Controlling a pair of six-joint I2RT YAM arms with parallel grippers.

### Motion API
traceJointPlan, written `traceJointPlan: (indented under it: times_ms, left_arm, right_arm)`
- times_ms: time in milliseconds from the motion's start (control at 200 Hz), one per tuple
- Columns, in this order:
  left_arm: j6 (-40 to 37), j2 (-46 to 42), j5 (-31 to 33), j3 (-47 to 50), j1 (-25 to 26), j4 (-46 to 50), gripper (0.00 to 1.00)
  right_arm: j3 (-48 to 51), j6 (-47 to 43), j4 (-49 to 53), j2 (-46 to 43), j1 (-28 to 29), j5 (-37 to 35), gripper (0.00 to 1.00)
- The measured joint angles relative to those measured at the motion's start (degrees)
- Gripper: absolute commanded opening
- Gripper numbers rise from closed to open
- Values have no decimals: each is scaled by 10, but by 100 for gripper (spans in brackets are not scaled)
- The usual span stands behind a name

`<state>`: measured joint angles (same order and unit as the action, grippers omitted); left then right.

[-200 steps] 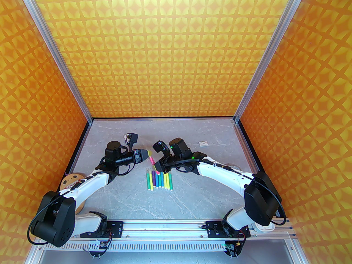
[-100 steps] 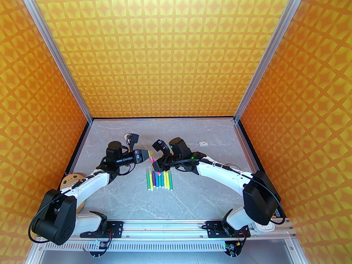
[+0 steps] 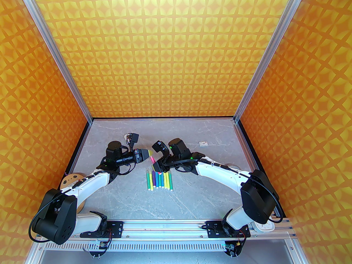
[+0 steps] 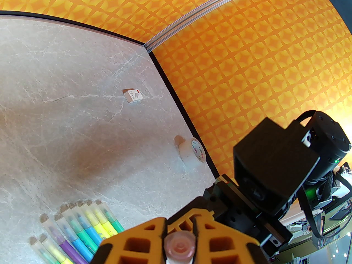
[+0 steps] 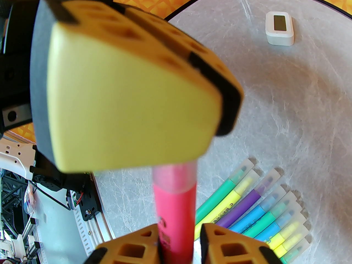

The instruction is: Open the pen caps

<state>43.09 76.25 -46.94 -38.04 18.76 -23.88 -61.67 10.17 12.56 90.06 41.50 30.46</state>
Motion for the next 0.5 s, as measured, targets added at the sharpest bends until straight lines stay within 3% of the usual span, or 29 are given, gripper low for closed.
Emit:
traceJointPlan:
  times_ms: [385, 500]
  left_arm:
    - [-7, -19, 14, 0, -2, 36, 0]
    - [-5, -35, 24, 0, -2, 53, 0]
  right_arm:
    - [29, -4, -26, -18, 0, 7, 0]
    - [41, -6, -41, -31, 0, 10, 0]
